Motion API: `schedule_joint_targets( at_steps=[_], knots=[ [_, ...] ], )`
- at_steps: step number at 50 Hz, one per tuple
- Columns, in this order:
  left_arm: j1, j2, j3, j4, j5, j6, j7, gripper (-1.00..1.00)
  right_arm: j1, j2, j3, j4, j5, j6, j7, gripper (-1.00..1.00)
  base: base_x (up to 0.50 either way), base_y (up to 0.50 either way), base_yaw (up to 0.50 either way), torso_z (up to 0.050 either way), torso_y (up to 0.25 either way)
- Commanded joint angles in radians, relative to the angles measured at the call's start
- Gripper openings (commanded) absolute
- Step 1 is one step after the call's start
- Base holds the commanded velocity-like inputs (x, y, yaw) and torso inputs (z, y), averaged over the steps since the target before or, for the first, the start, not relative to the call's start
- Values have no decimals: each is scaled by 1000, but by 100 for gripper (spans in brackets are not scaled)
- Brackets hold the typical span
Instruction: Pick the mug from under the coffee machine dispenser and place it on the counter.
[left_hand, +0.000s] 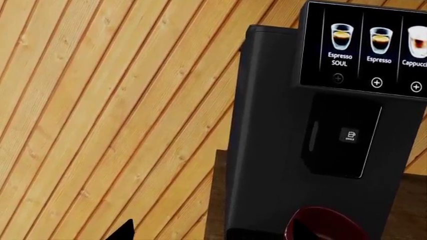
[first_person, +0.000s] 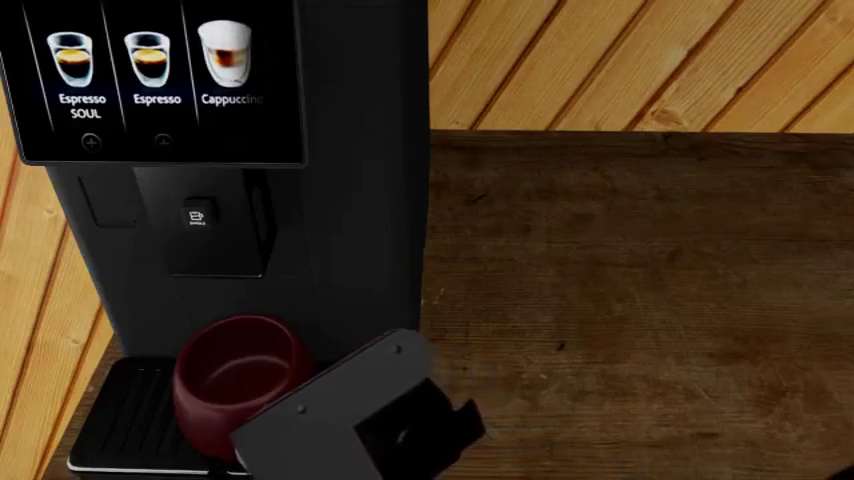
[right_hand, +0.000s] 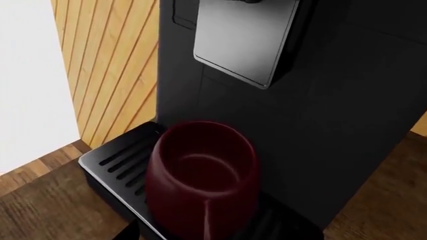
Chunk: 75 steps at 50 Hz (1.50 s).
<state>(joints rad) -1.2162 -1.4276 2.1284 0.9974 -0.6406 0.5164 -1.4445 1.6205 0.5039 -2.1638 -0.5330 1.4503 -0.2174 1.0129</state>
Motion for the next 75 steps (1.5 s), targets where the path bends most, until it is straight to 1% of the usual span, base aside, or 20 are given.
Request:
schedule_joint_targets(
  at_steps=[1,19,34,35,52,59,62,75],
  knots=[
    [4,-2,-2,-2,0,3,2,100,-9,-19,2,28,7,13,-15,100,0,0,0,0,0],
    [24,7,0,-15,14,12,-7,100,-39,-25,1,87,3,20,-34,100,0,0,0,0,0],
    [28,6,-5,-14,12,9,-6,100,-41,2,8,56,-16,16,-20,100,0,0,0,0,0],
    [29,6,-5,-14,13,9,-6,100,-44,3,8,55,-17,15,-20,-100,0,0,0,0,0],
    [37,5,-10,-16,12,10,-4,100,-16,8,20,-41,-43,34,27,-100,0,0,0,0,0],
    [35,7,-15,-15,6,6,-3,100,13,84,26,-88,-50,24,19,-100,0,0,0,0,1],
    [34,7,-17,-13,4,0,-4,100,7,125,25,-96,-65,8,11,-100,0,0,0,0,0],
    [44,0,-16,-10,16,3,-2,100,-14,240,2,-152,-131,-6,20,-100,0,0,0,0,0]
  ],
)
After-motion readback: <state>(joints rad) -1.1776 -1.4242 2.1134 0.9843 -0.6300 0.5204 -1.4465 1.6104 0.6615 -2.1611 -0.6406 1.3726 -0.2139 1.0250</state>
